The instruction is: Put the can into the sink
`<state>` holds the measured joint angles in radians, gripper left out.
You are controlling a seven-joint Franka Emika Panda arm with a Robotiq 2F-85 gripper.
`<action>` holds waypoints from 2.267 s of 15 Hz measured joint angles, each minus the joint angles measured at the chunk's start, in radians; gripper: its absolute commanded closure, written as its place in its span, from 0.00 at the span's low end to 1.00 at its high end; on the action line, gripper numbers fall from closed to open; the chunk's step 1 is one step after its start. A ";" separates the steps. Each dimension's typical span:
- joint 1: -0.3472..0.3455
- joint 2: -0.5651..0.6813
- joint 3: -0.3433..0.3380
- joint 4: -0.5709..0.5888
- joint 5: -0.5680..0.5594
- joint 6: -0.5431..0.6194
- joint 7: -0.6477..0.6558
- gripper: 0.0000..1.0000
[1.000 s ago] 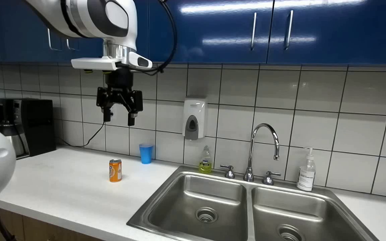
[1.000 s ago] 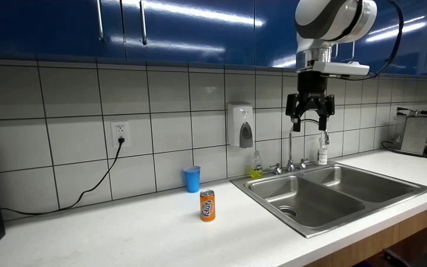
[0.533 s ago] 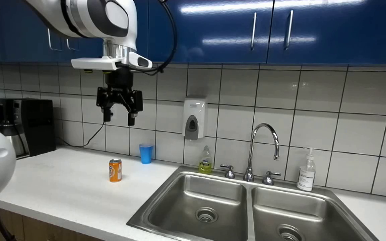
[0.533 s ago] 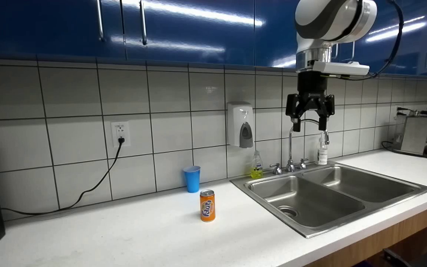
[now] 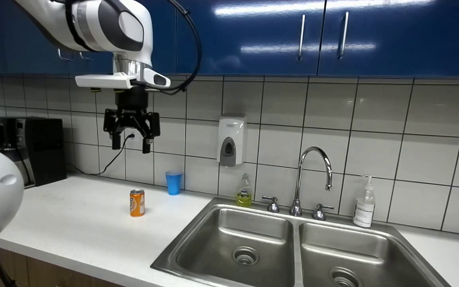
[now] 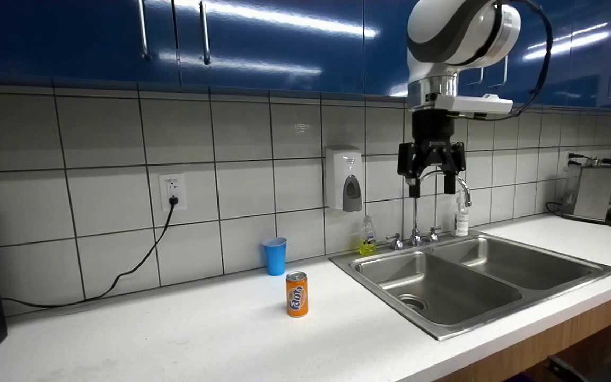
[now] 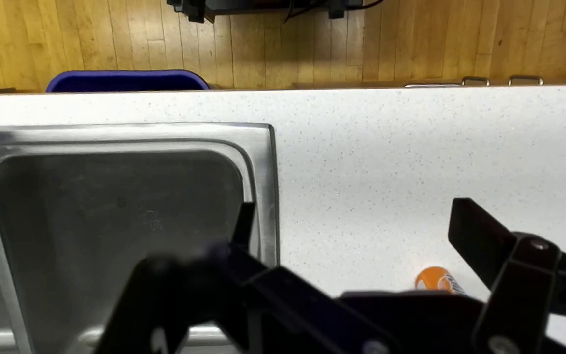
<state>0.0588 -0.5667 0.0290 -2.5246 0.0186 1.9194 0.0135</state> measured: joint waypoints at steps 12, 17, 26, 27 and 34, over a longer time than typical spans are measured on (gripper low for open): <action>0.136 0.249 0.079 0.050 0.002 0.164 -0.099 0.00; 0.132 0.418 0.073 0.074 0.002 0.296 -0.143 0.00; 0.129 0.664 0.085 0.173 -0.008 0.364 -0.179 0.00; 0.129 0.690 0.089 0.192 -0.009 0.373 -0.181 0.00; 0.130 0.843 0.102 0.333 -0.024 0.397 -0.182 0.00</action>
<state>0.1886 0.2760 0.1310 -2.1917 -0.0049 2.3163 -0.1683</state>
